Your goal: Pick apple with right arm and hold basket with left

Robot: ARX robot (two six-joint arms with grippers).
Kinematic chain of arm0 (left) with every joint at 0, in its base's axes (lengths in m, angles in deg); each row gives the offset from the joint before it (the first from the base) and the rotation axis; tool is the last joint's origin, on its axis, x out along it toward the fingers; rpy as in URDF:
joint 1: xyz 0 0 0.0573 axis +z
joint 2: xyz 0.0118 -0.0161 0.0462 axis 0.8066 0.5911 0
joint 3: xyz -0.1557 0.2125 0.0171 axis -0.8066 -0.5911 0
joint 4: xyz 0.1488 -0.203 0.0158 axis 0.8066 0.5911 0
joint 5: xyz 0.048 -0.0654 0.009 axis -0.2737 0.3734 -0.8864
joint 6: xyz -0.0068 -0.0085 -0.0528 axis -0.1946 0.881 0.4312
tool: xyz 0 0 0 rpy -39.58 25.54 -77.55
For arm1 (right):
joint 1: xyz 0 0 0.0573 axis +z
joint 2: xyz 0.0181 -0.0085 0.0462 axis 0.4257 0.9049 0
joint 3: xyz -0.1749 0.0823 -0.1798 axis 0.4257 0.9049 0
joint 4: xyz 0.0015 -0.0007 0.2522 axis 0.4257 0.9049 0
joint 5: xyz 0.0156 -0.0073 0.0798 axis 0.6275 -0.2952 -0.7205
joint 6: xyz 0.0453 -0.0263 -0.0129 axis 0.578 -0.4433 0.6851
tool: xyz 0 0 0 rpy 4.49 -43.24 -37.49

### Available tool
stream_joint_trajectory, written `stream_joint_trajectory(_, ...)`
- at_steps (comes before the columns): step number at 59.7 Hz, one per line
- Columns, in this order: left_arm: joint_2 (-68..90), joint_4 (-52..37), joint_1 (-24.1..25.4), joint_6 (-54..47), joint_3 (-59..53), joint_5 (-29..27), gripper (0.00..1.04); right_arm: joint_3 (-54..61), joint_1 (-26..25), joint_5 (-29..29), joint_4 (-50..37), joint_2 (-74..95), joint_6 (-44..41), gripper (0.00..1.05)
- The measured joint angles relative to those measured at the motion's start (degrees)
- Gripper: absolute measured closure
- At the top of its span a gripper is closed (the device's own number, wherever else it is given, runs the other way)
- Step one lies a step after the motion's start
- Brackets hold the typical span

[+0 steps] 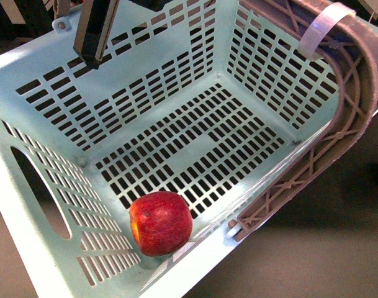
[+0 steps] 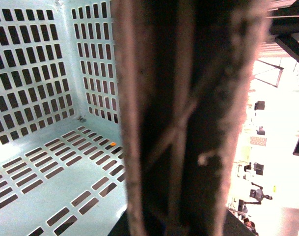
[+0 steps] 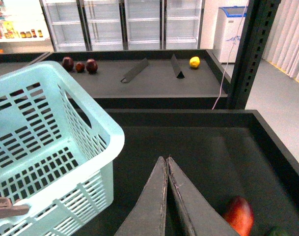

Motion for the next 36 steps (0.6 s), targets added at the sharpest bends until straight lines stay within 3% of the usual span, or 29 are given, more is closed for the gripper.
stream_joint_trajectory(36,0.0,0.0,0.02,-0.11,0.0,-0.17,0.99,0.02,0.0,0.0,13.55,-13.92,0.0,1.03)
